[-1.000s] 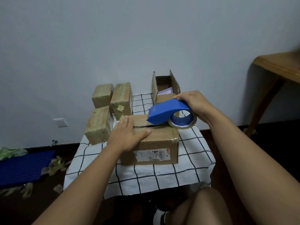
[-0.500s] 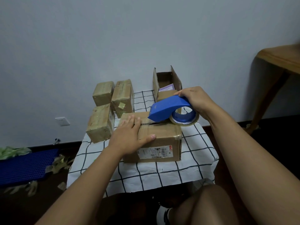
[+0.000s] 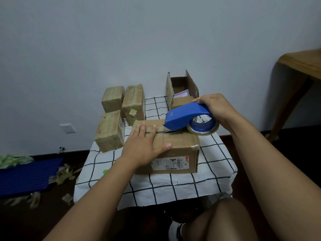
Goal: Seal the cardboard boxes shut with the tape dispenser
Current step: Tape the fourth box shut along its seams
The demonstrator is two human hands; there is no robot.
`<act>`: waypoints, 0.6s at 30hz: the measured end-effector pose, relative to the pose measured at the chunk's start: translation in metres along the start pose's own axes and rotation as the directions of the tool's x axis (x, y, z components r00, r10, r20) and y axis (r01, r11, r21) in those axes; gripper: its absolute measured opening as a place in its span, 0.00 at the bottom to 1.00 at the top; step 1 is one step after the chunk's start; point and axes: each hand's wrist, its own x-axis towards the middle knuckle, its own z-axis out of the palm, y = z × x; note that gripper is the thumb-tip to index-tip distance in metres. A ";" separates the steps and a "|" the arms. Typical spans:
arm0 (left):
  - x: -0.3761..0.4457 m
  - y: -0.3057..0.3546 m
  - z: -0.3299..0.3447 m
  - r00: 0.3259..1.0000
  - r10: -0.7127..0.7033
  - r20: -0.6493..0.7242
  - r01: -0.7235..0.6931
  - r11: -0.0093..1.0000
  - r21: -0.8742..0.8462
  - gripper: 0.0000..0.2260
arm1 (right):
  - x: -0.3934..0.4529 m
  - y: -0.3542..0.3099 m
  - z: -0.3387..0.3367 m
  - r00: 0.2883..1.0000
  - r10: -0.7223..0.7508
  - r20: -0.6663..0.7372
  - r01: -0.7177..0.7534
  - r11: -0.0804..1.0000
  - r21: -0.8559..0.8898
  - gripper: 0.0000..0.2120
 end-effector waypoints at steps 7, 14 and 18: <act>-0.003 0.000 -0.002 0.996 0.085 -0.020 -0.085 0.996 0.018 0.49 | -0.001 -0.002 0.002 1.000 -0.005 0.003 0.005 1.000 -0.026 0.14; -0.004 0.023 -0.004 0.979 0.196 -0.060 -0.197 0.980 -0.004 0.40 | -0.002 0.001 0.000 1.000 0.002 0.001 -0.001 1.000 -0.016 0.14; -0.006 0.039 -0.005 0.991 0.106 -0.083 -0.113 0.990 -0.086 0.47 | -0.001 0.001 0.001 1.000 -0.006 -0.006 0.006 1.000 -0.017 0.14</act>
